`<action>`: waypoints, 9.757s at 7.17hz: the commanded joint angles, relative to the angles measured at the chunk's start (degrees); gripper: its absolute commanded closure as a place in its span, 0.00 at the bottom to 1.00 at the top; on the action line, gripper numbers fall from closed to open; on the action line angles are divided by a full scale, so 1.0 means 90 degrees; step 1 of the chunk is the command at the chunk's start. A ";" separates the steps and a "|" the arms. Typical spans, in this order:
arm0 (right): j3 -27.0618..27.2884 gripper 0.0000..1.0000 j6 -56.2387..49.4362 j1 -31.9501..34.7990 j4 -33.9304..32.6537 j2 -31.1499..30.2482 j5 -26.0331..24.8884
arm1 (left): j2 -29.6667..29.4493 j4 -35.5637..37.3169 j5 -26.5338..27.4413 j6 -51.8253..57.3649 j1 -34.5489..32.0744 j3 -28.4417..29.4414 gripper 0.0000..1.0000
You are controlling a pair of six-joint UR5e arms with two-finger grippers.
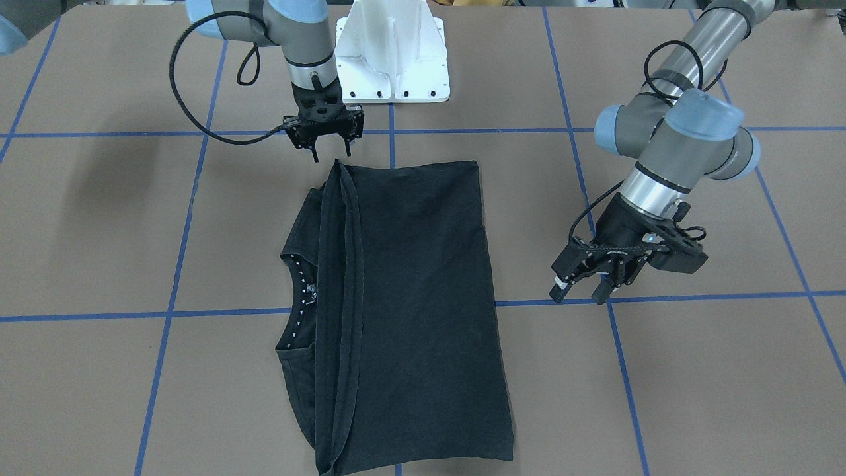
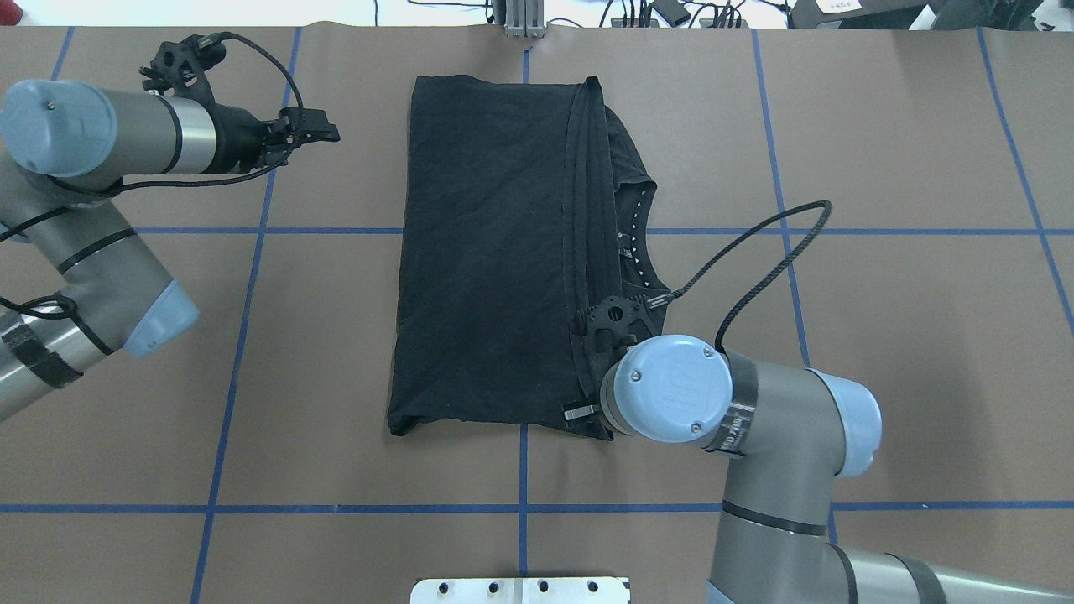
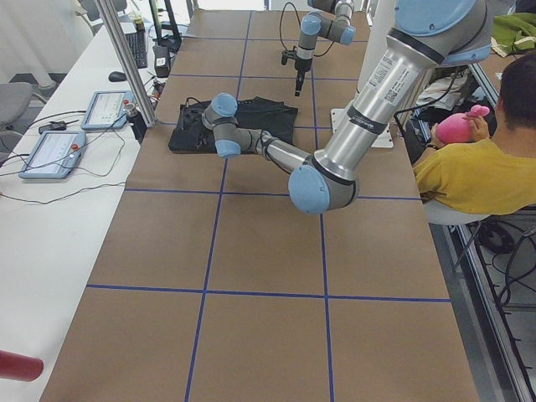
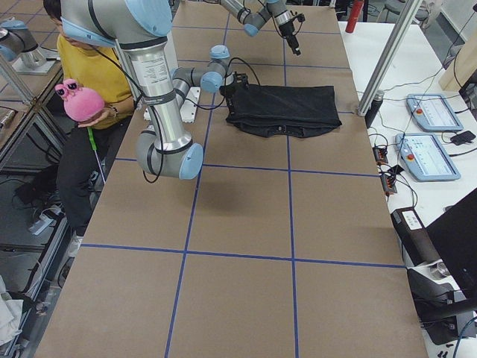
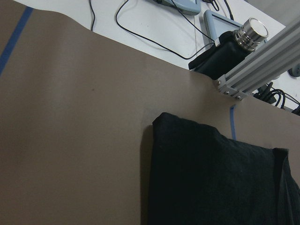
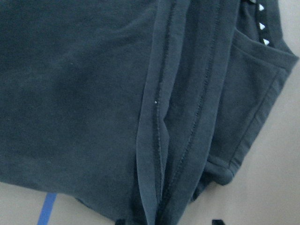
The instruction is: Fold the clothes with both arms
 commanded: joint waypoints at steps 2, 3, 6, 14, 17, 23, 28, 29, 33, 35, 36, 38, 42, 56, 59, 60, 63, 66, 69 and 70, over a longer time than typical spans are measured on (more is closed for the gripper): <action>-0.0731 0.34 -0.0908 0.0047 -0.0079 0.0565 -0.0315 | 0.0287 0.0029 -0.0003 -0.0240 0.0040 -0.0190 0.00; -0.1197 0.35 -0.0919 0.0028 -0.0070 0.0887 -0.0393 | 0.0297 0.0029 -0.0003 -0.0240 0.0040 -0.0160 0.00; -0.1105 0.42 -0.0919 -0.0031 -0.0079 0.0822 -0.0443 | 0.0297 0.0029 -0.0013 -0.0240 0.0050 -0.0092 0.00; -0.0909 0.72 -0.0909 -0.0158 -0.0089 0.0558 -0.0560 | 0.0277 0.0029 -0.0023 -0.0357 0.0070 -0.0082 0.00; -0.0870 1.00 -0.0909 -0.0158 -0.0099 0.0548 -0.0550 | 0.0277 0.0029 -0.0023 -0.0367 0.0070 -0.0082 0.00; 0.0176 1.00 0.1219 -0.0813 -0.0560 -0.0497 -0.0746 | 0.0248 0.0029 -0.0013 -0.0650 0.0128 -0.0111 0.00; 0.0642 0.00 0.1336 -0.0246 -0.0538 -0.0779 -0.0326 | 0.0248 0.0029 -0.0003 -0.0650 0.0128 -0.0101 0.00; 0.0857 0.00 0.1956 -0.0188 -0.0538 -0.0886 -0.0335 | 0.0238 0.0029 -0.0003 -0.0650 0.0128 -0.0111 0.00; -0.0212 0.01 0.6753 -0.0139 0.1919 -0.1033 -0.0755 | 0.0228 0.0029 -0.0003 -0.0728 0.0157 -0.0140 0.00; -0.0215 0.05 0.6991 -0.0060 0.1884 -0.1102 -0.0785 | 0.0219 0.0029 0.0006 -0.0738 0.0196 -0.0140 0.00; -0.0157 0.06 0.7001 -0.0051 0.1864 -0.1122 -0.0775 | 0.0219 0.0019 0.0016 -0.0738 0.0225 -0.0131 0.00; -0.0167 0.08 0.7001 -0.0051 0.1864 -0.1267 -0.0775 | 0.0219 0.0019 0.0026 -0.0748 0.0255 -0.0140 0.00; -0.0137 0.08 0.7030 -0.0080 0.1689 -0.1268 -0.0765 | 0.0209 0.0019 0.0046 -0.0826 0.0304 -0.0140 0.00; 0.0243 1.00 0.7216 -0.0188 0.1522 -0.1288 -0.0668 | 0.0219 0.0009 0.0055 -0.1311 0.0362 -0.0276 0.00; 0.0527 1.00 0.7206 -0.0197 0.1151 -0.1327 -0.0609 | 0.0287 0.0144 0.1540 -0.3496 0.1770 -0.1367 0.00; 0.0537 1.00 0.7206 -0.0187 0.1151 -0.1327 -0.0609 | 0.0558 0.0755 0.1636 -0.3579 0.2271 -0.1980 0.00; 0.0537 1.00 0.7206 -0.0197 0.1151 -0.1356 -0.0609 | 0.1233 0.1200 0.2903 -0.4321 0.3874 -0.2445 0.04; 0.0537 1.00 0.7196 -0.0197 0.1151 -0.1356 -0.0599 | 0.1225 0.1210 0.2917 -0.4430 0.4238 -0.2221 0.14; 0.0537 1.00 0.7196 -0.0197 0.1151 -0.1356 -0.0560 | 0.1215 0.1210 0.2917 -0.4439 0.4493 -0.2230 0.25; 0.0546 1.00 0.7206 -0.0197 0.1151 -0.1356 -0.0521 | 0.1205 0.1210 0.2917 -0.4449 0.4580 -0.2230 0.28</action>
